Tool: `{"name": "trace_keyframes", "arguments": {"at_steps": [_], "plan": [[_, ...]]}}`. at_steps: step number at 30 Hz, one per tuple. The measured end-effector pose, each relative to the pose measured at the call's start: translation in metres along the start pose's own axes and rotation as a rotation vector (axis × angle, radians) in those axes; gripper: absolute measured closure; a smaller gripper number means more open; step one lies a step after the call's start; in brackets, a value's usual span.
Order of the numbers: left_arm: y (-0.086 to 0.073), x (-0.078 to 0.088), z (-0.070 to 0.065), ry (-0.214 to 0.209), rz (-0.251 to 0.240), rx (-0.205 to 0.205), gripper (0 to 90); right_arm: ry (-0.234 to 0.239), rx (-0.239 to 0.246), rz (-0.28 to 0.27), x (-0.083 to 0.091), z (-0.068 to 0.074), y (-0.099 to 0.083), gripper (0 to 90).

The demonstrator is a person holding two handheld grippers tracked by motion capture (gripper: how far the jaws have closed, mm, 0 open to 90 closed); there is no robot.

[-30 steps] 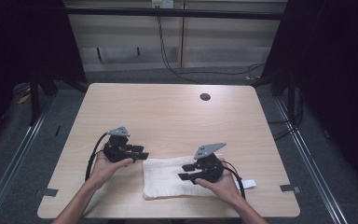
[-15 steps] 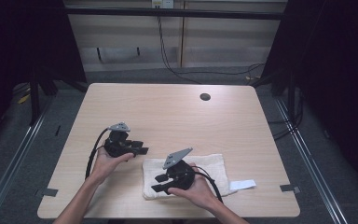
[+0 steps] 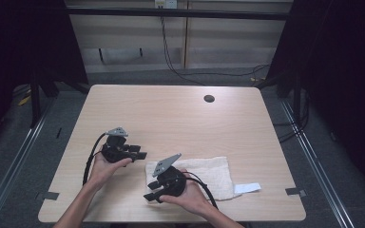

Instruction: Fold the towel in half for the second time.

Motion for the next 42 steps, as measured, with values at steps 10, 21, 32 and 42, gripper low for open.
{"name": "trace_keyframes", "arguments": {"at_steps": [10,21,32,42], "plan": [[-0.001,0.003,0.003,0.006,-0.017,0.016,47.2,-0.012,0.036,0.005,-0.004,0.000,-0.001,57.8],[-0.003,-0.004,0.000,0.023,0.006,0.009,45.5,-0.030,0.078,0.028,-0.015,0.009,-0.012,58.7],[-0.004,-0.006,0.002,0.023,0.013,0.018,44.6,-0.133,0.162,0.029,-0.017,0.018,-0.015,65.4],[-0.007,-0.011,0.000,-0.007,0.058,-0.002,44.7,-0.145,0.140,-0.006,-0.016,0.010,-0.016,82.8]]}}
Point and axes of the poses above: each handheld gripper's, and its own axes: x roughly backward along the jaws, y roughly out of its top, z roughly to its left, the point moved 3 cm from there along -x, roughly forward along the jaws, and after that the axes turned 3 degrees about -y, right-handed, at the moved point
